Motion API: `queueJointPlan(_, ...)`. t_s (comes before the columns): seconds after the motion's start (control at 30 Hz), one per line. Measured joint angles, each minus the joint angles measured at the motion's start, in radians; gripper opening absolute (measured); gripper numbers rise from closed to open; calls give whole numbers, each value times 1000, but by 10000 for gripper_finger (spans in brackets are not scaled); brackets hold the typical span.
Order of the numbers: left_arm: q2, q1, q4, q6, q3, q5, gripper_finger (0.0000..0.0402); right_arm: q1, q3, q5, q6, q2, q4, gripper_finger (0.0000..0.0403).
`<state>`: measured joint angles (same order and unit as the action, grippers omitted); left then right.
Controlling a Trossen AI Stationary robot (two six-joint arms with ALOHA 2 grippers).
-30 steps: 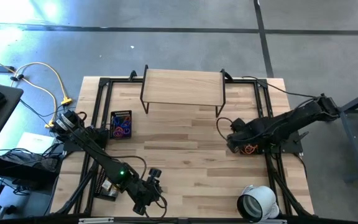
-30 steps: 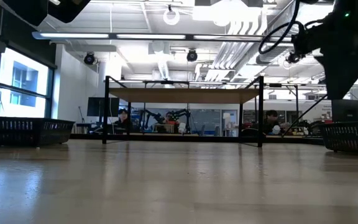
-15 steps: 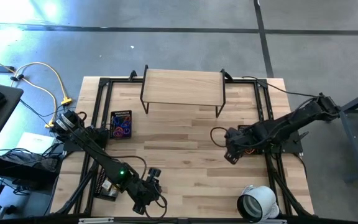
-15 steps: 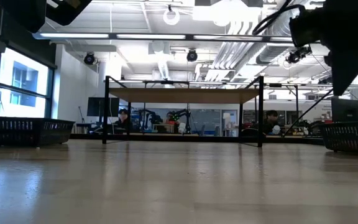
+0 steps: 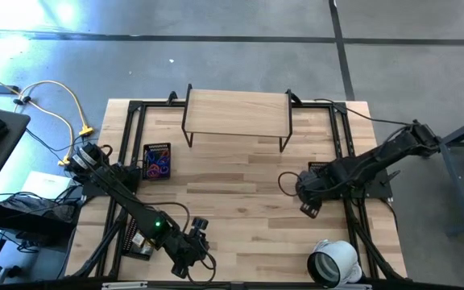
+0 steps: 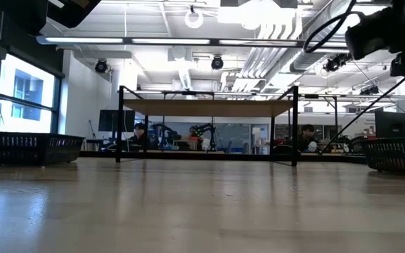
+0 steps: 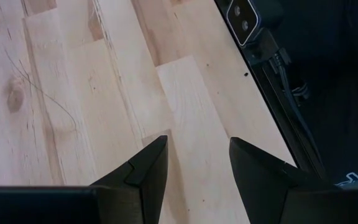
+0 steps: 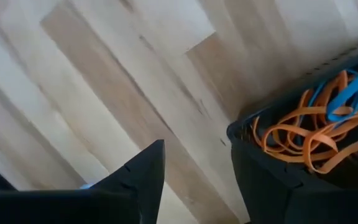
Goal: Pick & Place Office Desk Supplies
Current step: Put the top right black bin on the shelf
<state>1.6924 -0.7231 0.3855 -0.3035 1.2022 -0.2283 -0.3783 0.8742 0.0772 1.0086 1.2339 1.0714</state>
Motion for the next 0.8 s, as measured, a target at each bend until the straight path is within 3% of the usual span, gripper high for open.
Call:
queueJointPlan(0.3, 0, 0, 5, 0, 0, 0, 165, -78, -14, -102, -149, 0, 73, 174)
queueJointPlan(0.8, 0, 0, 6, 0, 0, 0, 165, -151, -209, -46, -150, 0, -41, 174)
